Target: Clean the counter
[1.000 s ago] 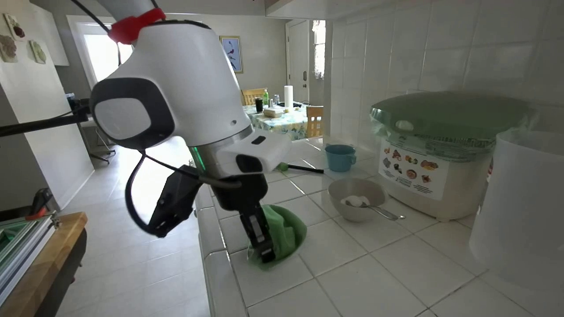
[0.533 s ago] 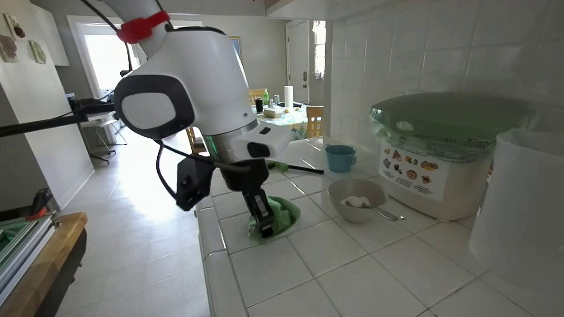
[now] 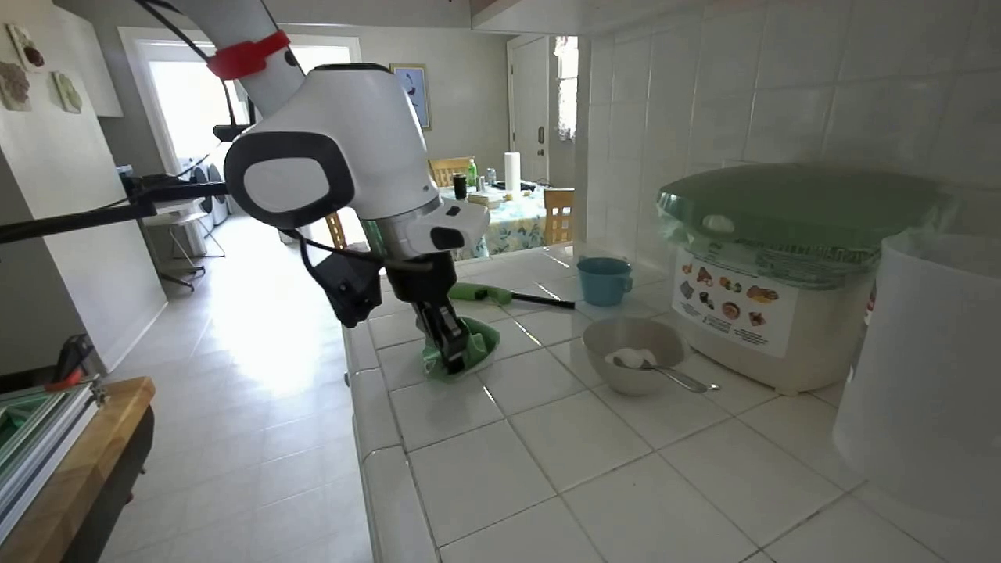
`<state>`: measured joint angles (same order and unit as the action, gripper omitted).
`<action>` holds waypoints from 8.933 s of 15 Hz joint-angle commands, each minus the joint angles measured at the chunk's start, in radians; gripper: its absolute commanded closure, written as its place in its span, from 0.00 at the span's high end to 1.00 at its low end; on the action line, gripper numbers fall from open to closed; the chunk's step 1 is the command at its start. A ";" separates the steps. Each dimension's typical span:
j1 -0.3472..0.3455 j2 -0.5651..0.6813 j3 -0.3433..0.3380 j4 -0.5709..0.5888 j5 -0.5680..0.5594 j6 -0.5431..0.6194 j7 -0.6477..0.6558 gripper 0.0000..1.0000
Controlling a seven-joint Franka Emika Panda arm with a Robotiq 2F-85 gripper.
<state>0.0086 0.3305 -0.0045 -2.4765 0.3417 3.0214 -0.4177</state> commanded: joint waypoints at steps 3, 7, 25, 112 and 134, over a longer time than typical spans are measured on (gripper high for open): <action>-0.065 0.016 -0.127 0.012 -0.011 0.013 0.008 0.01; -0.097 0.086 -0.256 0.078 -0.007 0.027 0.031 0.01; -0.202 -0.086 -0.269 0.233 -0.359 -0.447 0.252 1.00; 0.227 0.545 -0.058 1.036 -0.221 -0.616 1.125 0.50; 0.121 0.415 0.023 0.982 -0.185 -0.811 0.895 0.04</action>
<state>0.1677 0.7731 -0.0108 -1.4665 0.1340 2.2595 0.5784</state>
